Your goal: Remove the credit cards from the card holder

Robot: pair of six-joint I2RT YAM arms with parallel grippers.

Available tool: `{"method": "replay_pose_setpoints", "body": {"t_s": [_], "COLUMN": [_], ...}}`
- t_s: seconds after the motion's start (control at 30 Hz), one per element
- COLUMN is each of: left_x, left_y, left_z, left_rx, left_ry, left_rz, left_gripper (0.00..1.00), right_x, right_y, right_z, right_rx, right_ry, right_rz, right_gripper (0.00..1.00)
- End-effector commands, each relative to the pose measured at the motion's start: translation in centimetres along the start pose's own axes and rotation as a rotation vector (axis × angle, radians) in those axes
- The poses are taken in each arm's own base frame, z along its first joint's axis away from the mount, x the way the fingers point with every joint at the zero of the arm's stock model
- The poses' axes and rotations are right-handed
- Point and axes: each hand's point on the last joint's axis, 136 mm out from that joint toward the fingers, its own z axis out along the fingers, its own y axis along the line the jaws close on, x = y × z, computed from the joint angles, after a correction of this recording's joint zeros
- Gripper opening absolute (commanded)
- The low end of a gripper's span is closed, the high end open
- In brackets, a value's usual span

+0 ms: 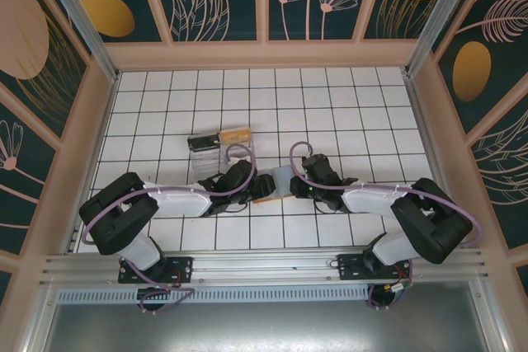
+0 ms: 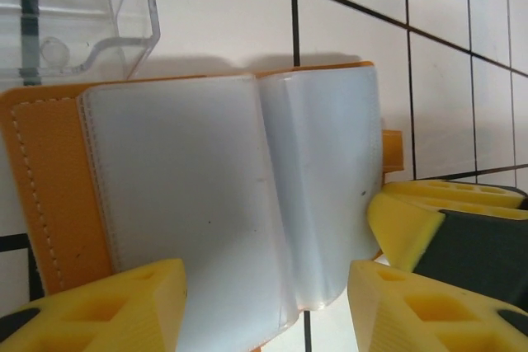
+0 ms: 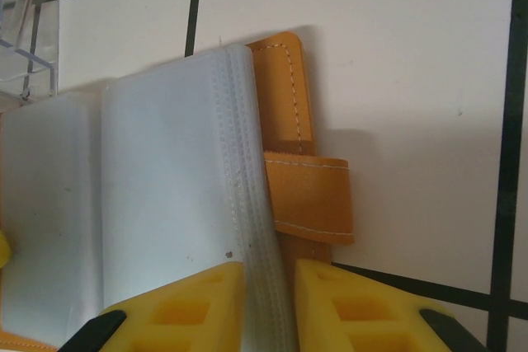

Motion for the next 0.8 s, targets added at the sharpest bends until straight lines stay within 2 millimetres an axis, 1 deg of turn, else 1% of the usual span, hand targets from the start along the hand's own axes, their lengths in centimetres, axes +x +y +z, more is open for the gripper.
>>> {"method": "replay_pose_setpoints", "body": {"t_s": [0.0,0.17,0.37,0.47,0.77], "left_x": [-0.4,-0.1,0.6,0.7,0.0], "left_y": [1.1,2.1,2.7,2.9,3.0], "left_z": [-0.9,-0.8,0.0,0.1,-1.0], "left_rx": [-0.039,-0.078,-0.096,-0.107,-0.116], "left_ry": [-0.036,-0.029,0.003,0.004,-0.031], "left_rz": [-0.006,-0.018,-0.024,-0.027,-0.03], "left_gripper": [0.55,0.54,0.53,0.52,0.51], "right_x": [1.5,1.6,1.7,1.7,1.8], "right_y": [-0.4,-0.4,-0.1,-0.2,-0.3], "right_z": [0.5,0.6,0.6,0.7,0.7], "right_rx": [0.004,0.007,0.004,0.006,0.012], "right_ry": [0.051,0.056,0.059,0.059,0.062], "right_rz": [0.015,0.015,0.011,0.011,0.012], "right_gripper": [0.25,0.25,0.25,0.25,0.25]}}
